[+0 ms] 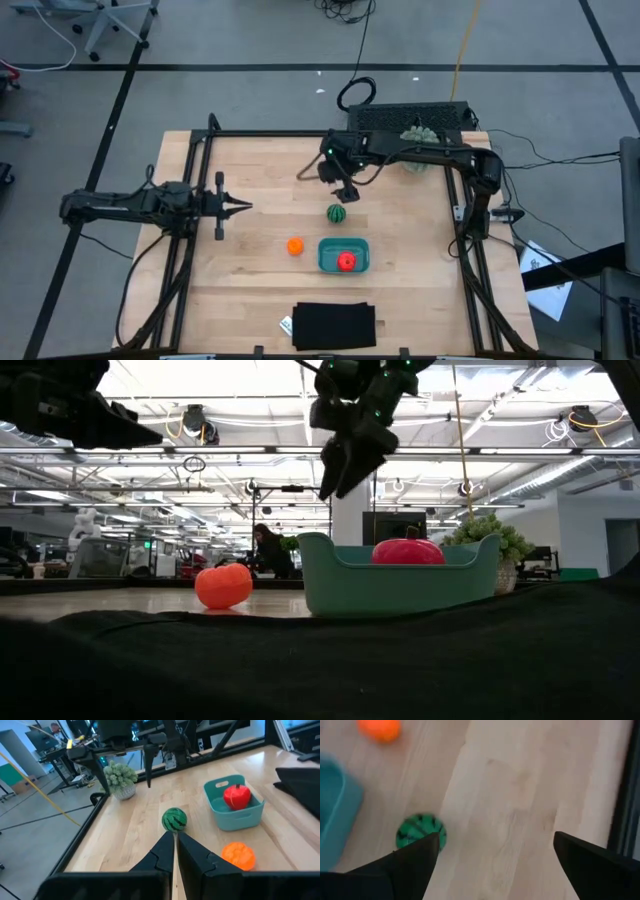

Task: Pick and placing Produce into tupperware
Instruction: Put the watermelon into the blue bin

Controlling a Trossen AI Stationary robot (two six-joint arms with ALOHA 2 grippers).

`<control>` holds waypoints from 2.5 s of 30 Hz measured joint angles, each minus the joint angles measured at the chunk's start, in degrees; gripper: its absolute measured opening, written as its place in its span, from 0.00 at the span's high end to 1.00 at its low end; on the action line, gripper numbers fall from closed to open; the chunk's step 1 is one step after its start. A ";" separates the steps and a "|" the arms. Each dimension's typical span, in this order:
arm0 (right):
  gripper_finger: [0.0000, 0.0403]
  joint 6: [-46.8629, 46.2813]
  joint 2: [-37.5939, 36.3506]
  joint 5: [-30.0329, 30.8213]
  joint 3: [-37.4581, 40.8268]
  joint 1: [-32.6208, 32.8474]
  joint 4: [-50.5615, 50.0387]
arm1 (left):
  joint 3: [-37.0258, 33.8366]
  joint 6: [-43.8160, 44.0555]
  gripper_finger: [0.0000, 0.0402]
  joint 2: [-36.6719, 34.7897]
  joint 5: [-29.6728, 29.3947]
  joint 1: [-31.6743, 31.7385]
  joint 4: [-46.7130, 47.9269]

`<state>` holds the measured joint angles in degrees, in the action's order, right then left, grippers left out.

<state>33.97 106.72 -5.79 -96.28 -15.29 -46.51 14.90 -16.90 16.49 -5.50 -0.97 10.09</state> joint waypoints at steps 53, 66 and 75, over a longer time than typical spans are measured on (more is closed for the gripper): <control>0.06 38.67 1.05 0.97 19.41 6.63 15.64 | -2.87 0.11 0.94 0.00 -0.15 0.00 -4.04; 0.06 37.75 2.69 0.97 19.42 6.65 17.17 | -2.85 0.15 0.94 0.00 -0.11 -0.02 -2.08; 0.06 37.93 2.69 0.49 19.42 6.78 17.45 | -2.85 0.20 0.94 0.00 -0.09 0.00 -2.10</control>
<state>71.91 109.40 -5.30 -76.86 -8.51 -29.06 12.05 -16.71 16.49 -5.58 -0.97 7.99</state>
